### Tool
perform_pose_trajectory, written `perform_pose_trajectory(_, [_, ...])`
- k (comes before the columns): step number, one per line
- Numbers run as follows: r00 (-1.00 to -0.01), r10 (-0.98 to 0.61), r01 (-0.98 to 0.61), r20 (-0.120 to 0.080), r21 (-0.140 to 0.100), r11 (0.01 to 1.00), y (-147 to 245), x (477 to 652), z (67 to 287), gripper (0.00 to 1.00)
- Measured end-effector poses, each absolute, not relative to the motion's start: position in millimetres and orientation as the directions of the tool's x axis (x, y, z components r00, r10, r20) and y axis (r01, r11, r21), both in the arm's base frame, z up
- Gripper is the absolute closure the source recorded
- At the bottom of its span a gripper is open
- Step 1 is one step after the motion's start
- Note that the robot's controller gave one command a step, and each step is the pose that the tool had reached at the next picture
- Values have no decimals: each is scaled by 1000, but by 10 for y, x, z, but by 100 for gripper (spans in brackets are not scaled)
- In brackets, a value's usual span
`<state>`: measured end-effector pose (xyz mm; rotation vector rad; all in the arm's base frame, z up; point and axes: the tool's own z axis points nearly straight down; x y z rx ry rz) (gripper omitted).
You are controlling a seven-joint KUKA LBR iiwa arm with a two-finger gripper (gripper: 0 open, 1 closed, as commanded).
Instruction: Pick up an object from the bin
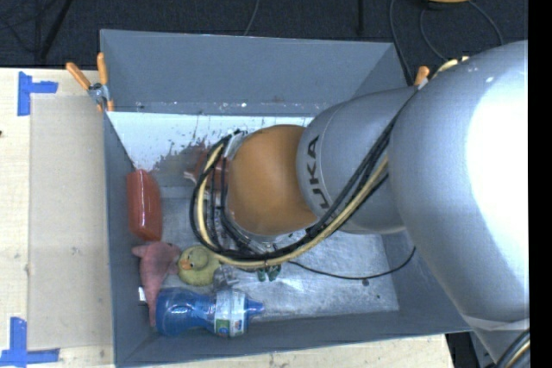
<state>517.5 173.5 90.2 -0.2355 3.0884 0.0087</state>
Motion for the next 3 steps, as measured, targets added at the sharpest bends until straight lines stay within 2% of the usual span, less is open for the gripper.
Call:
perform_pose_trajectory(1, [-865,-502,-502,0,-1,865,1460,5459,951,100])
perform_pose_trajectory(2, [-865,-501,-501,0,1,865,1471,5454,947,100])
perform_pose_trajectory(3, [-866,-501,-501,-3,0,866,1183,5697,2505,100])
